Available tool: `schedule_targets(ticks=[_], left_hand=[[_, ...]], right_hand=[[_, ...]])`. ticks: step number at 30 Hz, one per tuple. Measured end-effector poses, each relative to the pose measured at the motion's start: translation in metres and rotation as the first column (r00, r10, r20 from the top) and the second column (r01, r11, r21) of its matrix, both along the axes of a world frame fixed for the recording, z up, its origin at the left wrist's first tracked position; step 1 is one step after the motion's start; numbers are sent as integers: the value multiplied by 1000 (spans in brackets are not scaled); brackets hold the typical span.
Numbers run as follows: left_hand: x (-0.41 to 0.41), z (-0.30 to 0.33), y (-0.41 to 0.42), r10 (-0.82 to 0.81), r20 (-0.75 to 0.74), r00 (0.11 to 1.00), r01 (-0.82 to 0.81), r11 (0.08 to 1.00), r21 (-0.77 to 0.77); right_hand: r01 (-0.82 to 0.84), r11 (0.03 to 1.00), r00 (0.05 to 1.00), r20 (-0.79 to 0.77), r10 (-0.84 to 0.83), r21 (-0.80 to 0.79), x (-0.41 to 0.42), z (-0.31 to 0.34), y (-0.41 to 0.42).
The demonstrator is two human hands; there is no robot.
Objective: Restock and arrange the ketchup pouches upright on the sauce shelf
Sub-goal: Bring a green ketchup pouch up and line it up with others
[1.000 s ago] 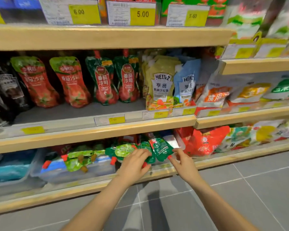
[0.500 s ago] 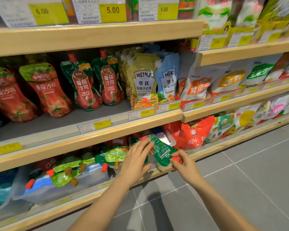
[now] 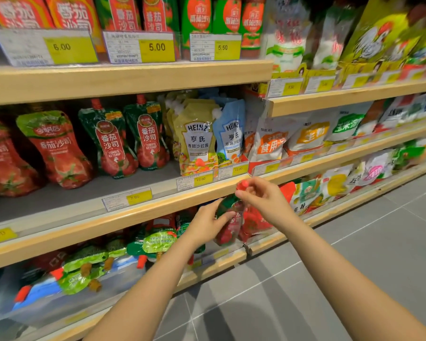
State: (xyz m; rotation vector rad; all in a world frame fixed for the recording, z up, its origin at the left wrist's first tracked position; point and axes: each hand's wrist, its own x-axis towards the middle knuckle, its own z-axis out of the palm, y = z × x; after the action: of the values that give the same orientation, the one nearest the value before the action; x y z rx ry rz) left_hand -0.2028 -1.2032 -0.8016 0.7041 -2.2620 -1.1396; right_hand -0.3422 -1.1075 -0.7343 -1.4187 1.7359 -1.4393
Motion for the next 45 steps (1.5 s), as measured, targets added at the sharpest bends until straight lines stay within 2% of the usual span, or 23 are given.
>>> schedule_targets(ticks=[3, 5, 7, 9, 13, 17, 19, 30, 34, 38, 39, 42, 45], left_hand=[[8, 17, 2, -122, -4, 993, 119, 959, 257], [16, 23, 7, -175, -30, 984, 176, 929, 326], [24, 23, 13, -162, -74, 984, 178, 909, 377], [31, 16, 19, -117, -105, 988, 150, 898, 413], [41, -5, 28, -62, -114, 992, 105, 900, 423], [48, -7, 22, 66, -112, 991, -12, 906, 424], [48, -3, 18, 70, -123, 990, -11, 905, 426], [50, -16, 24, 49, -124, 991, 11, 898, 441], [55, -15, 19, 90, -100, 991, -46, 925, 376], [61, -16, 18, 143, -113, 983, -92, 926, 367], [61, -16, 19, 149, -124, 981, -94, 924, 370], [61, -17, 19, 140, -94, 986, -99, 933, 345], [58, -23, 22, 138, 9, 990, -136, 957, 255]], right_hand=[[124, 992, 986, -110, -124, -6, -4, 4, -8], [41, 998, 995, 87, -45, 48, -2, 0, -9], [-33, 997, 953, 303, 9, 75, 3, -2, -9], [-42, 997, 934, 358, 14, 71, 7, 2, -10], [-67, 996, 926, 374, 43, 53, 14, 5, -12], [-79, 986, 952, 304, 32, 144, 13, -16, 1], [-103, 981, 949, 313, 47, 167, 16, -26, 7], [91, 995, 888, 448, -102, 45, 31, -18, 0], [129, 991, 906, 403, -130, 29, 39, -20, -8], [304, 949, 951, 91, -296, -89, 45, -25, -15], [285, 955, 956, 101, -277, -83, 46, -23, -16], [106, 994, 930, 353, -101, 5, 50, -17, -19], [141, 987, 924, 347, -158, 75, 59, -12, -26]])
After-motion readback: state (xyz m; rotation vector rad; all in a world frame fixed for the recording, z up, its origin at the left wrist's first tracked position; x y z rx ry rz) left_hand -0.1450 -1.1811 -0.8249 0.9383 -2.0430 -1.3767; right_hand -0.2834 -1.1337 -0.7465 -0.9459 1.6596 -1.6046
